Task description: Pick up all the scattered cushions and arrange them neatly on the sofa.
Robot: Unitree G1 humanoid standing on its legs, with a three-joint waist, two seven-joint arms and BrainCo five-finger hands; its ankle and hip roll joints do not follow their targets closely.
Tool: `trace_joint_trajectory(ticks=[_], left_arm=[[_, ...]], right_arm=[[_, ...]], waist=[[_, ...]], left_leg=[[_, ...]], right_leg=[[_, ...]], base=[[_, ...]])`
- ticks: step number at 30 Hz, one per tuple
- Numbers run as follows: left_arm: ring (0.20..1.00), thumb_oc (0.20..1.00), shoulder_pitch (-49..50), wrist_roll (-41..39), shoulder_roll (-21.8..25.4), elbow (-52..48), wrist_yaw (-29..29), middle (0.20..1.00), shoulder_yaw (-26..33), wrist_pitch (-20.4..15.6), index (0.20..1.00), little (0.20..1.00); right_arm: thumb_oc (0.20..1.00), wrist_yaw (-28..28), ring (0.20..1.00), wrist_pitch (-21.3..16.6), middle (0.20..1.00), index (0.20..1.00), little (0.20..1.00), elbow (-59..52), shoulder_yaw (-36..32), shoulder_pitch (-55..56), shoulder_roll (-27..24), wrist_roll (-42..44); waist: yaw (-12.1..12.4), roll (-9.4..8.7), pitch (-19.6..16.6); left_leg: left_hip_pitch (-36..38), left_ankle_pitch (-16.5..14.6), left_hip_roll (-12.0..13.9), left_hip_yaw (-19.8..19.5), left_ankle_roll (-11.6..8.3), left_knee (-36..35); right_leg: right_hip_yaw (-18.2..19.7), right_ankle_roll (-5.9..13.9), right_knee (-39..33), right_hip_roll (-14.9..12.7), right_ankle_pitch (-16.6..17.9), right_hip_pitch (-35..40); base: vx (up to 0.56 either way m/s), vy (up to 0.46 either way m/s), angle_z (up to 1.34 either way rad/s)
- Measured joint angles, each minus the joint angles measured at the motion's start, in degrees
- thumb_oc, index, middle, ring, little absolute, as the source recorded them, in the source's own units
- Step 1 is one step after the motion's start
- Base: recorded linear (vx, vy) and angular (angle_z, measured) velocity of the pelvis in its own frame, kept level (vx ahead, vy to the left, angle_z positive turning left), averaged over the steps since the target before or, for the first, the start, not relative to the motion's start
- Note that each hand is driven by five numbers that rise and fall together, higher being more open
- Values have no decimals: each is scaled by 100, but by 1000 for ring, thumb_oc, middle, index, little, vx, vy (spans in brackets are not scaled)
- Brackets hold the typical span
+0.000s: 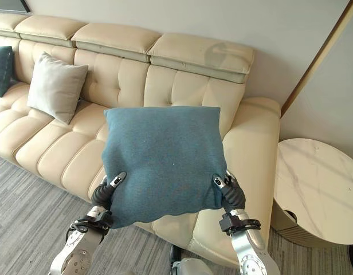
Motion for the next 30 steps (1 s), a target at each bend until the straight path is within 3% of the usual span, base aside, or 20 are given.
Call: trace_joint_trajectory(ticks=[2, 4, 8, 9, 10, 12, 13, 16, 18, 22, 25, 27, 30], left_arm=[[200, 200, 21, -1, 1, 1, 1, 200, 4, 6, 200, 200], [200, 200, 30, 0, 3, 7, 0, 200, 13, 4, 200, 200], [200, 200, 12, 2, -9, 30, 18, 200, 85, 3, 200, 200], [200, 200, 44, 0, -15, 30, 21, 200, 73, 1, 200, 200], [200, 200, 71, 1, -18, 31, 22, 200, 21, 3, 200, 200], [200, 200, 69, 2, -25, 87, 3, 200, -12, 2, 200, 200], [200, 200, 31, 1, -15, 105, 2, 200, 9, 0, 200, 200], [200, 200, -35, 1, 119, 316, 0, 200, 52, -2, 200, 200], [200, 200, -211, 2, 222, 538, 7, 200, 93, -61, 200, 200], [200, 200, -1618, -3, 502, 1486, 170, 200, -38, -287, 200, 200], [200, 200, -3280, -8, 726, 2490, 487, 200, -328, -405, 200, 200], [200, 200, -4759, -15, 1168, 3139, 713, 200, -632, -524, 200, 200], [200, 200, -5762, -24, 1318, 3338, 770, 200, -695, -745, 200, 200]], right_arm=[[200, -2, 200, 8, 200, 200, 200, 3, 9, 8, 7, 0], [200, -2, 200, 7, 200, 200, 200, 13, 8, 6, 8, 0], [200, -3, 200, -1, 200, 200, 200, 185, 9, -77, 73, -1], [200, -4, 200, 6, 200, 200, 200, 274, 14, -81, 72, -1], [200, -5, 200, 3, 200, 200, 200, 284, 8, -40, 55, 0], [200, 2, 200, 8, 200, 200, 200, 346, -3, -13, -35, -19], [200, 1, 200, 15, 200, 200, 200, 363, 6, 3, 45, -21], [200, -7, 200, 48, 200, 200, 200, 534, 169, -119, 56, -149], [200, -54, 200, 64, 200, 200, 200, 747, 352, -424, 66, -304], [200, -527, 200, 73, 200, 200, 200, 1550, 582, -1912, 166, -647], [200, -1121, 200, 14, 200, 200, 200, 2551, 708, -3755, 147, -987], [200, -1608, 200, -26, 200, 200, 200, 3284, 773, -5405, -9, -1258], [200, -1950, 200, -288, 200, 200, 200, 3413, 666, -6322, -138, -1507]], waist=[[11, -31, 18], [74, -33, 10], [205, -37, 44], [273, -16, 40], [198, 137, 39], [116, 481, -74], [102, 525, -80], [83, 508, -106], [103, 482, -120], [122, 398, -98], [154, 458, 43], [170, 470, 291], [163, 483, 478]], left_leg=[[-20, 32, 100, -54, 42, -610], [39, 354, 248, -253, 12, -1514], [-188, 935, 525, -1061, -103, -2279], [-124, 1026, 552, -1095, -77, -2390], [-169, 1068, 580, -1093, -58, -2313], [41, 1187, 476, -1054, -23, -2357], [51, 1355, 328, -918, 43, -2399], [326, 1578, -122, -390, 321, -2707], [246, 1616, -309, -161, 418, -2704], [-613, 1823, -512, 40, 634, -2548], [-1441, 1888, -455, 107, 637, -2278], [-1977, 1955, -393, 177, 589, -2170], [-2372, 2045, -357, 174, 519, -2152]], right_leg=[[104, 2, -70, 14, 16, 128], [353, 3, -103, 92, 18, 186], [883, -4, -223, 208, 86, 401], [1022, 13, -244, 210, 99, 485], [1059, 61, -320, 189, 47, 613], [1349, 203, -409, 144, -34, 641], [1367, 341, -418, -36, -47, 636], [1760, 760, -405, -566, -121, 516], [1927, 909, -417, -786, -108, 393], [2088, 1257, -302, -1011, 133, -550], [2164, 1308, 1, -939, 256, -1394], [2266, 1324, 128, -856, 345, -1996], [2284, 1267, 207, -807, 422, -2452]], base=[[149, 113, -44], [159, 138, -57], [146, 154, -75], [244, 320, -70], [286, 402, -67], [184, 309, -67], [99, 194, -74], [11, 165, -54], [-171, 111, -46], [-307, 79, -14], [-260, 25, -15], [-90, -3, -23], [-50, -16, -11]])
